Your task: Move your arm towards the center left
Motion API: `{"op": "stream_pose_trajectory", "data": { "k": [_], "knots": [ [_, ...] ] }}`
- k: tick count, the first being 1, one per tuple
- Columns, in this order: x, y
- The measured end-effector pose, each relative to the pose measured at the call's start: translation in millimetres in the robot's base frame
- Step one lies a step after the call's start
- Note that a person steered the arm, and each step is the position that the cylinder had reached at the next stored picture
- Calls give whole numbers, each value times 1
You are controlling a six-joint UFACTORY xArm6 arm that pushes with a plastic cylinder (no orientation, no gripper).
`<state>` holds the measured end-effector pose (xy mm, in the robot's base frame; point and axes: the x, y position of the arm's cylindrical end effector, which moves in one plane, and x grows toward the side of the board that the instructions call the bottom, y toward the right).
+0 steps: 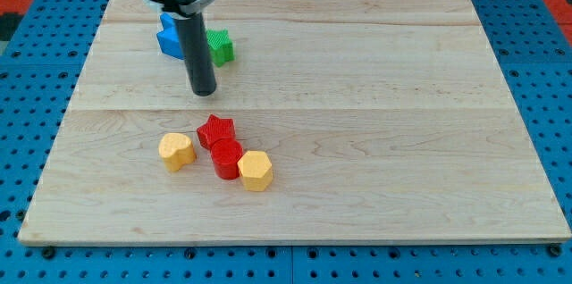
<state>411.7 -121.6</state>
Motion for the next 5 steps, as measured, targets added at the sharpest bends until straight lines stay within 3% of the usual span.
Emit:
{"op": "stream_pose_trajectory", "data": {
  "k": [1, 5],
  "knots": [
    [0, -18],
    [-3, 3]
  ]
}}
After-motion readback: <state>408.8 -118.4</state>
